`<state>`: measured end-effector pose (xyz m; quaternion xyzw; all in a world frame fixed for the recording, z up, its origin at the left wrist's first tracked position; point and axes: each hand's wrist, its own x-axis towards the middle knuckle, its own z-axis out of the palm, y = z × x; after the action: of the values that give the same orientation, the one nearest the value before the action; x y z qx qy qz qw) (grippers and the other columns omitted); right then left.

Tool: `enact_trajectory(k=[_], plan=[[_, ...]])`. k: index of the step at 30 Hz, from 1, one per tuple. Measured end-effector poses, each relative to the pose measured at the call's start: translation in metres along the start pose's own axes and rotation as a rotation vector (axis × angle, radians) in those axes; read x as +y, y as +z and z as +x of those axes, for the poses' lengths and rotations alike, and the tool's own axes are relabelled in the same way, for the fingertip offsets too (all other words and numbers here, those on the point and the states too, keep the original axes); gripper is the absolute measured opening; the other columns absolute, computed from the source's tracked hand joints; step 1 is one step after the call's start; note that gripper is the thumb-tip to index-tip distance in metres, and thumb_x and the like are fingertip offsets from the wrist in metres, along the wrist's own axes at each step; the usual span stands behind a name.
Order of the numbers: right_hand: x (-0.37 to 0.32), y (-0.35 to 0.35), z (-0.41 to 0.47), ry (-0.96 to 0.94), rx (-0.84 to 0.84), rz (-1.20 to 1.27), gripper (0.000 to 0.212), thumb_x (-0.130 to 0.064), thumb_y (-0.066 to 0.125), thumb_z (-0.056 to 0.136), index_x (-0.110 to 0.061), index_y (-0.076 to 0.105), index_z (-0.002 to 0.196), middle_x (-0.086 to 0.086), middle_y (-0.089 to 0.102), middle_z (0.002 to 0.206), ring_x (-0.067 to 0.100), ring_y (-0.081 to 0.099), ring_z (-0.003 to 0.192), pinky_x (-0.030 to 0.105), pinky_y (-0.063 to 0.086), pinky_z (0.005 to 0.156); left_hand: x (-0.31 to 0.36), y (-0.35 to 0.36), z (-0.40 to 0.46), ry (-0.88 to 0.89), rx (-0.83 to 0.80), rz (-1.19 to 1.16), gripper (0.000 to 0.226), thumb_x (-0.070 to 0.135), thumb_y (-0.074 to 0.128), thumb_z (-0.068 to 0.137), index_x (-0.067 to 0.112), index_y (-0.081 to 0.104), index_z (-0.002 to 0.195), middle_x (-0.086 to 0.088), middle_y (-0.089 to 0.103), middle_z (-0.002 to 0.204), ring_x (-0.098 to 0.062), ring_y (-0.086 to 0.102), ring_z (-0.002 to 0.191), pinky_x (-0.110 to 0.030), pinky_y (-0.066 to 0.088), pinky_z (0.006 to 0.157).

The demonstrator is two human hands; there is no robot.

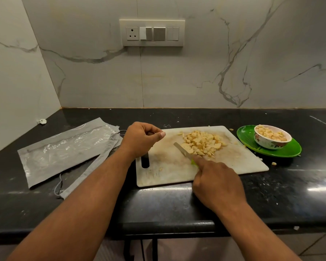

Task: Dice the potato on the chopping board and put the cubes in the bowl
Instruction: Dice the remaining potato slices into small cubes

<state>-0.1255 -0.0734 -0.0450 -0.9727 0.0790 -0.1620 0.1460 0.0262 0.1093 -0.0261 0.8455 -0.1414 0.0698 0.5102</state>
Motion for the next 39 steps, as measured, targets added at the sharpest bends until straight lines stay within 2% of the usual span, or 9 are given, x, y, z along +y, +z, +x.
enact_trajectory(k=[4, 9, 14, 19, 23, 27, 32, 36, 39], plan=[[0.001, -0.007, 0.002, 0.09, 0.032, -0.026, 0.058, -0.024, 0.04, 0.093, -0.039, 0.04, 0.15, -0.001, 0.07, 0.106, 0.021, 0.055, 0.08, 0.033, 0.04, 0.067, -0.004, -0.006, 0.005, -0.037, 0.15, -0.029, 0.009, 0.024, 0.072, 0.097, 0.026, 0.08, 0.1, 0.01, 0.076, 0.089, -0.007, 0.07, 0.086, -0.029, 0.06, 0.078], [-0.007, -0.004, 0.008, 0.004, 0.053, 0.059, 0.054, -0.027, 0.041, 0.097, -0.039, 0.042, 0.149, -0.002, 0.07, 0.104, 0.018, 0.054, 0.079, 0.032, 0.039, 0.066, -0.012, -0.019, 0.012, -0.148, 0.276, 0.039, 0.021, 0.015, 0.063, 0.102, 0.023, 0.076, 0.116, 0.003, 0.072, 0.116, -0.011, 0.063, 0.105, -0.029, 0.053, 0.09], [-0.013, 0.0, 0.017, -0.038, -0.019, 0.106, 0.052, -0.029, 0.041, 0.098, -0.039, 0.044, 0.149, -0.003, 0.068, 0.12, 0.02, 0.059, 0.105, 0.035, 0.047, 0.086, -0.014, -0.028, 0.016, -0.272, 0.069, 0.293, 0.04, 0.03, 0.081, 0.09, 0.027, 0.07, 0.129, 0.001, 0.07, 0.125, -0.012, 0.059, 0.1, -0.031, 0.05, 0.085], [-0.011, 0.004, 0.008, -0.074, -0.008, 0.15, 0.051, -0.031, 0.043, 0.097, -0.04, 0.045, 0.147, -0.005, 0.069, 0.119, 0.015, 0.06, 0.099, 0.034, 0.05, 0.086, -0.012, -0.026, 0.015, -0.256, -0.156, 0.477, 0.056, 0.037, 0.081, 0.088, 0.032, 0.062, 0.14, 0.0, 0.061, 0.144, -0.023, 0.058, 0.128, -0.038, 0.049, 0.103], [-0.008, 0.004, 0.009, -0.076, -0.008, 0.152, 0.05, -0.032, 0.043, 0.098, -0.039, 0.046, 0.147, -0.006, 0.069, 0.119, 0.015, 0.06, 0.098, 0.034, 0.049, 0.084, -0.01, -0.025, 0.014, -0.24, -0.199, 0.503, 0.04, 0.039, 0.073, 0.095, 0.028, 0.068, 0.134, 0.001, 0.065, 0.136, -0.019, 0.06, 0.121, -0.035, 0.047, 0.1], [-0.008, 0.002, 0.008, -0.078, -0.036, 0.148, 0.049, -0.032, 0.042, 0.099, -0.039, 0.045, 0.148, -0.007, 0.067, 0.123, 0.015, 0.059, 0.102, 0.034, 0.048, 0.087, -0.015, -0.022, 0.013, -0.215, -0.135, 0.438, 0.027, 0.042, 0.061, 0.102, 0.022, 0.078, 0.108, 0.003, 0.072, 0.102, -0.011, 0.062, 0.089, -0.032, 0.047, 0.082], [-0.008, 0.0, 0.007, -0.074, -0.04, 0.149, 0.05, -0.031, 0.042, 0.098, -0.039, 0.046, 0.147, -0.005, 0.068, 0.122, 0.016, 0.06, 0.103, 0.034, 0.048, 0.086, -0.015, -0.021, 0.012, -0.224, -0.042, 0.407, 0.022, 0.036, 0.067, 0.1, 0.02, 0.076, 0.087, 0.001, 0.071, 0.086, -0.013, 0.063, 0.082, -0.027, 0.045, 0.067], [-0.007, -0.001, 0.007, -0.071, -0.047, 0.16, 0.049, -0.032, 0.043, 0.099, -0.04, 0.046, 0.147, -0.005, 0.068, 0.12, 0.015, 0.059, 0.101, 0.034, 0.047, 0.085, -0.013, -0.02, 0.01, -0.227, 0.059, 0.249, 0.006, 0.031, 0.077, 0.093, 0.025, 0.077, 0.092, 0.006, 0.072, 0.09, -0.01, 0.065, 0.089, -0.028, 0.05, 0.076], [-0.007, 0.0, 0.007, -0.068, -0.041, 0.174, 0.048, -0.032, 0.043, 0.099, -0.039, 0.047, 0.146, -0.006, 0.069, 0.116, 0.013, 0.058, 0.096, 0.033, 0.049, 0.082, -0.014, -0.018, 0.008, -0.125, 0.183, 0.069, 0.013, 0.033, 0.08, 0.09, 0.025, 0.079, 0.099, 0.01, 0.074, 0.091, -0.007, 0.066, 0.089, -0.022, 0.048, 0.073]])
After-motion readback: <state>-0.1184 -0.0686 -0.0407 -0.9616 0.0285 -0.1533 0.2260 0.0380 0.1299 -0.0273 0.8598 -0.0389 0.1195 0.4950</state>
